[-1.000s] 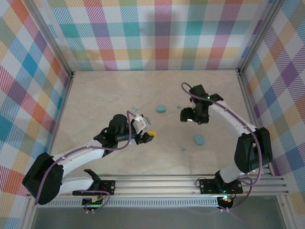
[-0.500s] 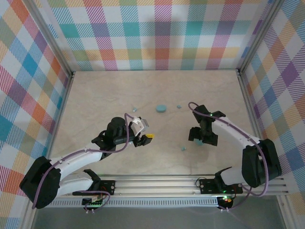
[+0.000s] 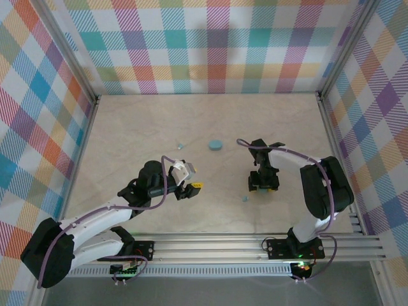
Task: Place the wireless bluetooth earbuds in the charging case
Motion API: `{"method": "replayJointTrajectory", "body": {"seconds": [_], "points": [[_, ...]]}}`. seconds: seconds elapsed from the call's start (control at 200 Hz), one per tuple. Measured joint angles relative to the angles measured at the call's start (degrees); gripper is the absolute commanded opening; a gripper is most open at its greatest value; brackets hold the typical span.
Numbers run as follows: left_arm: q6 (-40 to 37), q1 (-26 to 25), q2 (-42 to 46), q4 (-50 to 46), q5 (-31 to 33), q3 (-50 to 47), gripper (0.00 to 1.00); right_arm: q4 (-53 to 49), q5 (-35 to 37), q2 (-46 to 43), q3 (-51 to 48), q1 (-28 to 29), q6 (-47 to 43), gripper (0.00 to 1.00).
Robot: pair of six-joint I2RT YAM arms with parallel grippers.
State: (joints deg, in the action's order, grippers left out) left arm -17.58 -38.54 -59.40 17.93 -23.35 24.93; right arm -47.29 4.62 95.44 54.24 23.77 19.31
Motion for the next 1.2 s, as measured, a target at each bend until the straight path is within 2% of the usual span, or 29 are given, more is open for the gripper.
{"method": "replayJointTrajectory", "body": {"seconds": [0.17,0.315,0.42,0.595,0.875,1.2], "points": [[0.2,0.0,0.0,0.0,0.1,0.0,0.61,0.5,-0.9,0.0,0.7,2.0,-3.1,0.32],[0.9,0.2,0.0,0.2,0.0,0.0,0.61,-0.3,-1.1,0.3,3.4,3.3,-6.3,0.25],[1.4,1.3,1.0,0.2,-0.3,-0.7,0.63,-0.6,-2.2,0.3,6.2,4.5,-9.5,0.24],[2.1,4.4,7.2,1.6,-2.8,-2.8,0.66,-2.3,-10.4,-1.8,13.1,8.7,-18.8,0.21],[-1.0,4.7,11.6,1.1,-12.6,-1.3,0.72,-8.0,-18.9,-8.1,28.5,16.2,-35.8,0.18],[-5.5,4.7,9.3,-5.5,-19.6,6.4,0.72,-16.7,-15.7,-8.9,34.6,23.8,-49.5,0.14]]}}
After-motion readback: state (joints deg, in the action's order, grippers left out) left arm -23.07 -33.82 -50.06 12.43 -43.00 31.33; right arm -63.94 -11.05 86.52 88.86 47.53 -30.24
